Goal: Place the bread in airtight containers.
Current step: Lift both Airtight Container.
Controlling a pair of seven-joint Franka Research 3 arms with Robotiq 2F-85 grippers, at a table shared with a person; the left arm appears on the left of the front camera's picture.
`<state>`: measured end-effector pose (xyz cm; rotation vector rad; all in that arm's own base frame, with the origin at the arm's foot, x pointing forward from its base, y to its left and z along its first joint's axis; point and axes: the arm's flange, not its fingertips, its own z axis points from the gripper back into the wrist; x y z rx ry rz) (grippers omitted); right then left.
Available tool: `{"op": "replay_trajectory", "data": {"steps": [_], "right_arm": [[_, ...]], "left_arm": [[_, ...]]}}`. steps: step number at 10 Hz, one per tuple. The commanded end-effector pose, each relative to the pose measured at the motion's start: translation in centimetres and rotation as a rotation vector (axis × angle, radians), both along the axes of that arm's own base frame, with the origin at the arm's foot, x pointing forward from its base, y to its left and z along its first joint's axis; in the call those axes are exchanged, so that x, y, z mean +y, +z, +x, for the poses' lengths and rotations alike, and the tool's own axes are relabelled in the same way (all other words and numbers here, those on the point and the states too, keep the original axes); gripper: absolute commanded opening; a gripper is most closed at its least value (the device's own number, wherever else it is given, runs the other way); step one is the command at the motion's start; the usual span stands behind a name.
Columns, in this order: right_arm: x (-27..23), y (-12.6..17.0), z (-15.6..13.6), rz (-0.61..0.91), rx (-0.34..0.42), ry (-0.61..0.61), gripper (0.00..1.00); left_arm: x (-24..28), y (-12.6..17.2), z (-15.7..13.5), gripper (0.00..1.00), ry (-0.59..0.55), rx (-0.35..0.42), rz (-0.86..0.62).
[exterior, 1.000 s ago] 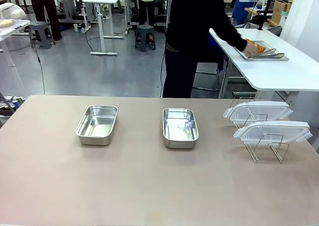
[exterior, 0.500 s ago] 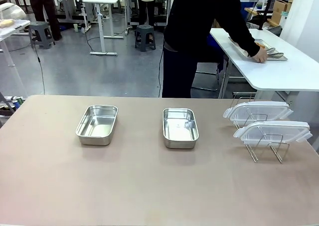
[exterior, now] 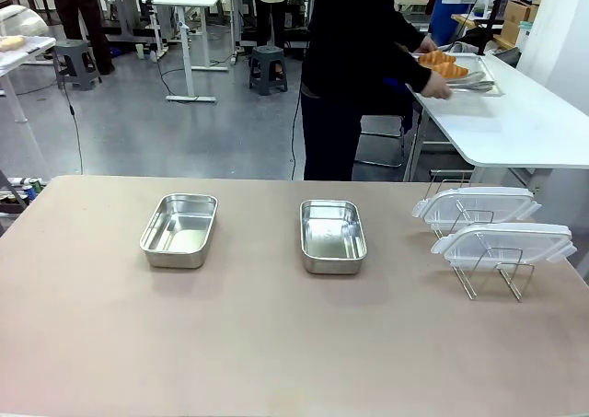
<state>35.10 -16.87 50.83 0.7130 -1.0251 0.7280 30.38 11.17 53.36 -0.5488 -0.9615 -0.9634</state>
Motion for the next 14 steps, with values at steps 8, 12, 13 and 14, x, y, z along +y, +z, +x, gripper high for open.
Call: {"op": "replay_trajectory", "data": {"steps": [8, 12, 13, 14], "right_arm": [[-0.09, 0.13, 0.37, 0.007, -0.034, 0.008, 1.0], [-0.09, 0.13, 0.37, 0.007, -0.034, 0.008, 1.0], [-0.09, 0.13, 0.37, 0.007, -0.034, 0.008, 1.0], [-0.09, 0.13, 0.37, 0.007, -0.034, 0.008, 1.0]], "left_arm": [[-0.05, 0.0, 0.26, 1.0, -0.013, -0.021, -0.007], [-0.05, 0.0, 0.26, 1.0, -0.013, -0.021, -0.007], [-0.05, 0.0, 0.26, 1.0, -0.013, -0.021, -0.007], [-0.05, 0.0, 0.26, 1.0, -0.013, -0.021, -0.007]]}}
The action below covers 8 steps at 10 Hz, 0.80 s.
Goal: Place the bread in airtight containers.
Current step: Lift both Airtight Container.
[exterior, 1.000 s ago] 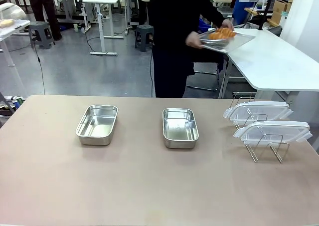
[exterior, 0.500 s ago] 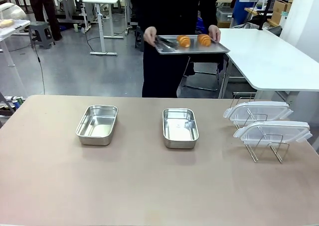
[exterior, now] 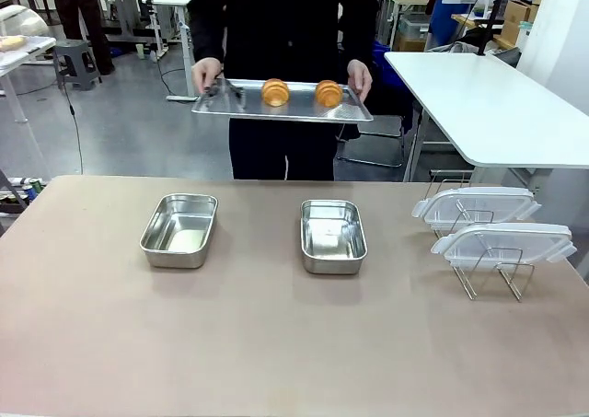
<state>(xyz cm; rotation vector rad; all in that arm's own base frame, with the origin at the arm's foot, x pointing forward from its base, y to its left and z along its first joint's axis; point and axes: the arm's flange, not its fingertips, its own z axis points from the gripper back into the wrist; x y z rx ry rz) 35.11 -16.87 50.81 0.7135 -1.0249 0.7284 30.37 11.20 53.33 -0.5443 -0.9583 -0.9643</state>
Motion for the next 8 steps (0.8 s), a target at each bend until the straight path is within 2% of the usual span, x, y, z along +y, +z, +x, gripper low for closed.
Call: {"op": "replay_trajectory", "data": {"steps": [1, 8], "right_arm": [[-0.08, 0.14, 0.36, 0.007, -0.034, 0.008, 1.0], [-0.08, 0.14, 0.36, 0.007, -0.034, 0.008, 1.0]], "left_arm": [[-0.08, 0.03, 0.27, 1.0, -0.014, -0.022, -0.012], [-0.08, 0.03, 0.27, 1.0, -0.014, -0.022, -0.012]]}}
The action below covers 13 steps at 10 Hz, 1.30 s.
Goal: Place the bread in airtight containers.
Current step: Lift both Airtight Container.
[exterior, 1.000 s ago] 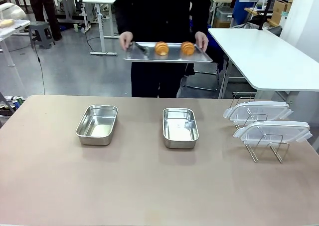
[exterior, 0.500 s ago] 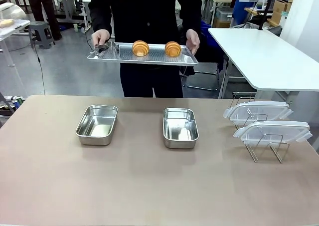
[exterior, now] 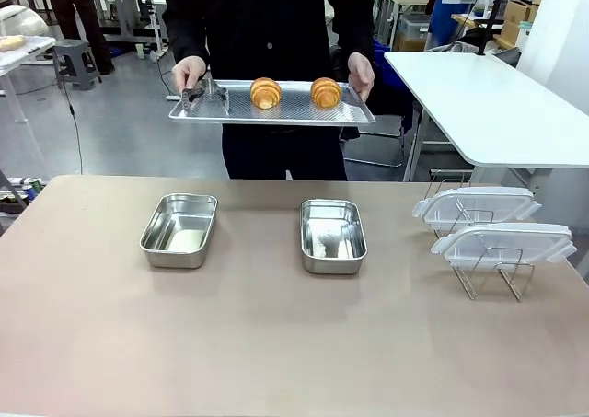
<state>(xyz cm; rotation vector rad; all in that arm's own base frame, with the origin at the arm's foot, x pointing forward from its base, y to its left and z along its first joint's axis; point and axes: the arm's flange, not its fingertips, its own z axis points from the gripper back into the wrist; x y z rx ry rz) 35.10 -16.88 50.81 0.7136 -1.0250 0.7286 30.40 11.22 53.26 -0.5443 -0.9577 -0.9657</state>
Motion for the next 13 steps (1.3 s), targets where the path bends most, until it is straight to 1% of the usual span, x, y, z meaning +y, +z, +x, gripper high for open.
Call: {"op": "replay_trajectory", "data": {"steps": [1, 4, 5, 7, 8, 9, 10, 12, 13], "right_arm": [[-0.1, 0.1, 0.4, 0.007, -0.034, 0.008, 1.0], [-0.1, 0.1, 0.4, 0.007, -0.034, 0.008, 1.0], [0.0, 0.0, 0.0, 0.0, 0.0, 0.0, 1.0], [4.7, 3.8, 1.7, -0.097, 0.013, 0.057, 1.0], [8.3, 6.0, 2.9, -0.169, 0.068, 0.048, 1.0], [12.0, 7.6, 4.0, -0.229, 0.128, 0.032, 1.0], [15.9, 8.5, 5.1, -0.313, 0.253, -0.001, 1.0], [24.0, 9.0, 6.2, -0.429, 0.458, -0.12, 1.0], [28.5, 7.9, 6.4, -0.556, 0.524, -0.153, 1.0]], "left_arm": [[-0.1, 0.1, 0.2, 1.0, -0.013, -0.022, -0.013], [-0.1, 0.1, 0.2, 1.0, -0.013, -0.022, -0.013], [0.0, 0.0, 0.0, 1.0, -0.001, 0.0, 0.0], [-3.3, 4.2, 2.4, 1.0, 0.004, 0.11, 0.111], [-5.5, 6.7, 3.9, 1.0, 0.028, 0.183, 0.186], [-7.7, 8.9, 5.8, 1.0, 0.084, 0.267, 0.231], [-9.7, 10.3, 7.7, 1.0, 0.147, 0.379, 0.307], [-14.4, 11.6, 10.2, 1.0, 0.254, 0.547, 0.427], [-16.1, 11.6, 11.3, 1.0, 0.308, 0.639, 0.457]]}}
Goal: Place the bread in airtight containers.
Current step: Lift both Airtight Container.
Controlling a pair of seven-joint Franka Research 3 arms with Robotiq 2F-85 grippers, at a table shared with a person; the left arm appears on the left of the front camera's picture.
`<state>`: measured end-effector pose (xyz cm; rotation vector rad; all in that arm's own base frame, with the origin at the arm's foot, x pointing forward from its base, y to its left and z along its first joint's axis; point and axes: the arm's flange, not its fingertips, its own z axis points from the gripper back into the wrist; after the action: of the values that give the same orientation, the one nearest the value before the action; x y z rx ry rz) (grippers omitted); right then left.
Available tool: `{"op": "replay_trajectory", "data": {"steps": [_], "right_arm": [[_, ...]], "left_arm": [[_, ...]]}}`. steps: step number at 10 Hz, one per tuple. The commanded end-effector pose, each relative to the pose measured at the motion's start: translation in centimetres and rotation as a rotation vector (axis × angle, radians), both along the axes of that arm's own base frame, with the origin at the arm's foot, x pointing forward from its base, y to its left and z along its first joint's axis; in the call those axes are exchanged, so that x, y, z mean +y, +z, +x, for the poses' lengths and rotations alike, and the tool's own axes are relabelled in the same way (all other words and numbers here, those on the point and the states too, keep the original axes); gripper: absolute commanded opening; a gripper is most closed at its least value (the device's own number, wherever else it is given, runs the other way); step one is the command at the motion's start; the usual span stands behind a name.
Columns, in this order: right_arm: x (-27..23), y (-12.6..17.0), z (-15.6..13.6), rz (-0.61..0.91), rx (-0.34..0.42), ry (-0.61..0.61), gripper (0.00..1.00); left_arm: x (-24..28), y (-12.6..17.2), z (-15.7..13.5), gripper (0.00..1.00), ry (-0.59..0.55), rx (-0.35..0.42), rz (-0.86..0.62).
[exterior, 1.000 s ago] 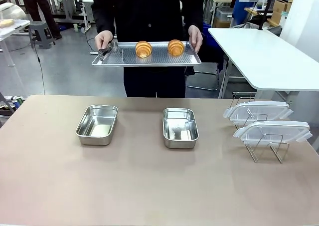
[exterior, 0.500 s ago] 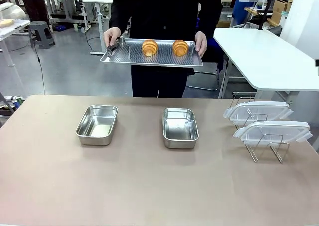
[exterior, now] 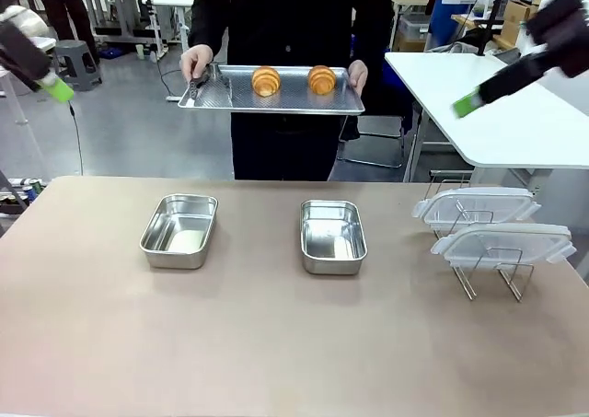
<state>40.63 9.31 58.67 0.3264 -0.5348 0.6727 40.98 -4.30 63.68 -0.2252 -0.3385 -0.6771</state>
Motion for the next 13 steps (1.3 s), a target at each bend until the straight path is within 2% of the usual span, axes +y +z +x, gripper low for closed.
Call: {"op": "replay_trajectory", "data": {"steps": [1, 2, 3, 4, 5, 6, 7, 10, 11, 12, 13], "right_arm": [[4.6, -1.1, 1.1, -0.12, 0.199, -0.074, 1.0], [6.6, -3.1, 1.7, -0.134, 0.247, -0.117, 1.0], [8.1, -5.4, 2.3, -0.162, 0.27, -0.147, 1.0], [8.7, -6.7, 2.8, -0.18, 0.267, -0.173, 1.0], [8.4, -8.7, 3.6, -0.175, 0.285, -0.18, 1.0], [7.6, -8.9, 4.0, -0.126, 0.234, -0.229, 1.0], [8.9, -9.0, 2.2, -0.192, 0.292, -0.152, 1.0], [8.9, -9.0, 2.2, -0.192, 0.292, -0.152, 1.0], [8.7, -9.5, 2.7, -0.17, 0.293, -0.151, 1.0], [10.4, -10.6, 2.6, -0.227, 0.315, -0.245, 1.0], [12.2, -12.1, 3.3, -0.255, 0.319, -0.323, 1.0]], "left_arm": [[-2.3, 0.2, 1.4, 1.0, 0.099, 0.194, 0.006], [-3.3, -0.7, 1.9, 1.0, 0.182, 0.218, 0.019], [-4.0, -2.9, 2.3, 1.0, 0.254, 0.241, 0.003], [-4.3, -3.8, 2.6, 1.0, 0.289, 0.232, 0.001], [-5.0, -6.0, 3.0, 1.0, 0.311, 0.244, 0.0], [-4.9, -7.3, 3.3, 1.0, 0.332, 0.253, -0.002], [-4.5, -4.7, 3.2, 1.0, 0.276, 0.261, 0.019], [-4.5, -4.7, 3.2, 1.0, 0.276, 0.261, 0.019], [-4.7, -5.5, 3.4, 1.0, 0.294, 0.261, 0.016], [-5.5, -7.7, 5.1, 1.0, 0.33, 0.313, 0.069], [-6.4, -9.7, 5.9, 1.0, 0.354, 0.296, 0.093]]}}
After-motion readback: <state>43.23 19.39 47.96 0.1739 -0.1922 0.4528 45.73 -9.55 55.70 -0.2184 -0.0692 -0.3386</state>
